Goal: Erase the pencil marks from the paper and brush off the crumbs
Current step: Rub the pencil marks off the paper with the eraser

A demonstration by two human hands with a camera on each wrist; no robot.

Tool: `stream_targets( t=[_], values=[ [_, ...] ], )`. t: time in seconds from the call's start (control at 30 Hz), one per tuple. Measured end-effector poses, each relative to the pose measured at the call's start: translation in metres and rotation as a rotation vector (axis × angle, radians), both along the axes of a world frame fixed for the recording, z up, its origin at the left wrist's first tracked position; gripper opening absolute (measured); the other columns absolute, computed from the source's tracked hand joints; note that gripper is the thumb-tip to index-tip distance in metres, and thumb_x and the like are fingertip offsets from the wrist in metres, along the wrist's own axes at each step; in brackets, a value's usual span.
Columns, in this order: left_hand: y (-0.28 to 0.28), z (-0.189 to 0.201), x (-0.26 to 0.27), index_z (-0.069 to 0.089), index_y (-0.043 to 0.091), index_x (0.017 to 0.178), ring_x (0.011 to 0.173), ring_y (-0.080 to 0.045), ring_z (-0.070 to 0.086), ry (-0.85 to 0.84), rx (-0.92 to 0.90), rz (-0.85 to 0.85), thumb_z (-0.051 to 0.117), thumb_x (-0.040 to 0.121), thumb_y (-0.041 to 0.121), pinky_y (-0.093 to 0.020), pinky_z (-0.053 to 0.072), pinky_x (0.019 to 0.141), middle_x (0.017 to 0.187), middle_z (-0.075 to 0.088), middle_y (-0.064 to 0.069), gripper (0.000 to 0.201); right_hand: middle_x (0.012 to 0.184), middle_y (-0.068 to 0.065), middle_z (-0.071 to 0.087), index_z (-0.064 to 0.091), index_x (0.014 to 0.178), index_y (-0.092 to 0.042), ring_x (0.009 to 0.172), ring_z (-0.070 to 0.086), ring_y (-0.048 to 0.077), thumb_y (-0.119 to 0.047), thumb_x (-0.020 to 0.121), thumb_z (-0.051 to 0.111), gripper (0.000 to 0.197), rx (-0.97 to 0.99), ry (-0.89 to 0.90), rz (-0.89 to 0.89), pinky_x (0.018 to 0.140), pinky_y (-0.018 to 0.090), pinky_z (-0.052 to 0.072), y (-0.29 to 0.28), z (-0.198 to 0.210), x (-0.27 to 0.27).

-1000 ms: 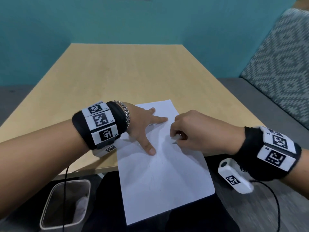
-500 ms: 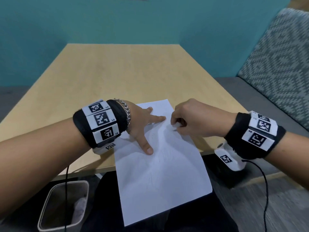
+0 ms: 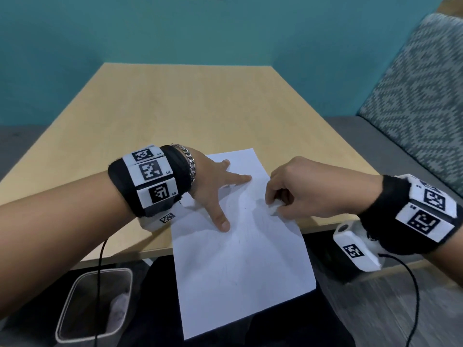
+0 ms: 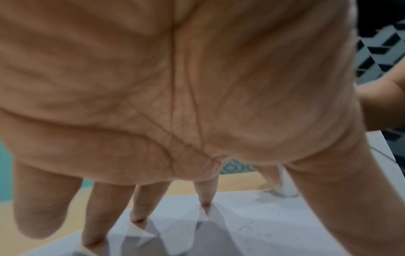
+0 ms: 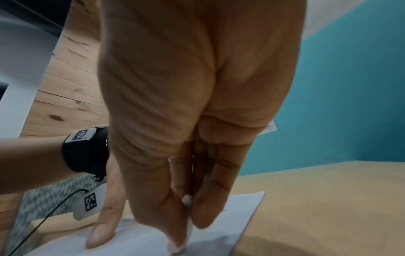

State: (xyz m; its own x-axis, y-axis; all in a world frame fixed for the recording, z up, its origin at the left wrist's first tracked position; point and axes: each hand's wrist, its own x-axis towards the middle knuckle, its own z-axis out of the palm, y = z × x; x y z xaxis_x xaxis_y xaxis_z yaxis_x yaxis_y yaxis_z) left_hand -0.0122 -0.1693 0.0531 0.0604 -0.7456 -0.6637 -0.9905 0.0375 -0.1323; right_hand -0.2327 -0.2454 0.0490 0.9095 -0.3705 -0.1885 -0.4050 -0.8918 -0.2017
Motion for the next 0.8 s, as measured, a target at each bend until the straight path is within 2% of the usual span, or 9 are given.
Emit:
stream_targets(
  t=[0.07, 0.17, 0.33, 0.43, 0.5, 0.57, 0.7, 0.8],
  values=[
    [0.0, 0.0, -0.001, -0.02, 0.073, 0.147, 0.161, -0.029, 0.017, 0.029, 0.001, 0.015, 0.067, 0.06, 0.096, -0.057, 0.027, 0.124, 0.174, -0.023, 0.005, 0.125, 0.085, -0.013, 0.07, 0.076, 0.101, -0.032, 0.08, 0.065, 0.005, -0.033, 0.084, 0.071, 0.018, 0.01, -0.028, -0.029, 0.07, 0.029, 0.057, 0.002, -0.003, -0.002],
    [0.002, -0.003, -0.009, -0.017, 0.072, 0.148, 0.162, -0.032, 0.012, 0.06, -0.031, 0.034, 0.057, 0.057, 0.103, -0.06, 0.022, 0.125, 0.174, -0.024, 0.004, 0.122, 0.084, -0.013, 0.071, 0.076, 0.101, -0.032, 0.079, 0.066, 0.004, -0.035, 0.084, 0.071, 0.018, 0.033, -0.023, -0.048, 0.071, 0.029, 0.057, 0.004, -0.004, -0.003],
    [-0.003, -0.012, -0.01, -0.019, 0.071, 0.148, 0.156, -0.032, 0.029, 0.05, -0.078, 0.021, 0.059, 0.043, 0.107, -0.06, 0.029, 0.122, 0.175, -0.019, 0.002, 0.136, 0.083, -0.013, 0.069, 0.077, 0.103, -0.03, 0.078, 0.064, 0.003, -0.03, 0.083, 0.073, 0.02, -0.01, -0.062, -0.073, 0.07, 0.024, 0.055, -0.007, -0.004, 0.014],
    [-0.003, -0.014, -0.009, -0.018, 0.072, 0.148, 0.153, -0.033, 0.034, 0.045, -0.082, 0.021, 0.055, 0.036, 0.11, -0.06, 0.032, 0.12, 0.175, -0.016, 0.004, 0.139, 0.083, -0.009, 0.069, 0.077, 0.103, -0.025, 0.078, 0.062, 0.005, -0.025, 0.085, 0.071, 0.019, -0.059, -0.115, -0.088, 0.073, 0.029, 0.056, -0.009, -0.011, 0.022],
    [-0.003, -0.015, -0.009, -0.018, 0.071, 0.148, 0.153, -0.033, 0.034, 0.057, -0.09, 0.024, 0.056, 0.036, 0.109, -0.06, 0.033, 0.119, 0.175, -0.016, 0.004, 0.14, 0.083, -0.011, 0.07, 0.076, 0.102, -0.029, 0.077, 0.065, 0.006, -0.028, 0.083, 0.072, 0.019, 0.001, -0.078, -0.066, 0.072, 0.032, 0.058, -0.004, -0.011, 0.016],
    [-0.003, -0.016, -0.008, -0.019, 0.069, 0.15, 0.153, -0.034, 0.034, 0.054, -0.094, 0.023, 0.058, 0.04, 0.107, -0.059, 0.035, 0.118, 0.175, -0.017, 0.002, 0.14, 0.083, -0.012, 0.071, 0.076, 0.101, -0.033, 0.078, 0.067, 0.005, -0.034, 0.083, 0.074, 0.019, 0.061, -0.027, -0.036, 0.071, 0.031, 0.058, 0.001, -0.009, 0.011],
    [-0.004, -0.017, -0.008, -0.02, 0.069, 0.15, 0.154, -0.033, 0.033, 0.054, -0.096, 0.012, 0.058, 0.04, 0.108, -0.059, 0.036, 0.117, 0.175, -0.017, 0.004, 0.14, 0.083, -0.009, 0.071, 0.076, 0.1, -0.026, 0.077, 0.064, 0.007, -0.029, 0.086, 0.071, 0.015, -0.035, -0.09, -0.081, 0.073, 0.032, 0.056, -0.003, -0.01, 0.013],
    [-0.002, -0.017, -0.004, -0.021, 0.065, 0.151, 0.158, -0.031, 0.024, 0.045, -0.107, 0.004, 0.056, 0.045, 0.108, -0.061, 0.033, 0.119, 0.175, -0.017, 0.008, 0.138, 0.083, -0.013, 0.07, 0.077, 0.104, -0.026, 0.078, 0.063, 0.003, -0.03, 0.089, 0.072, 0.016, -0.037, -0.06, -0.098, 0.07, 0.022, 0.054, 0.001, -0.007, 0.008]
  ],
)
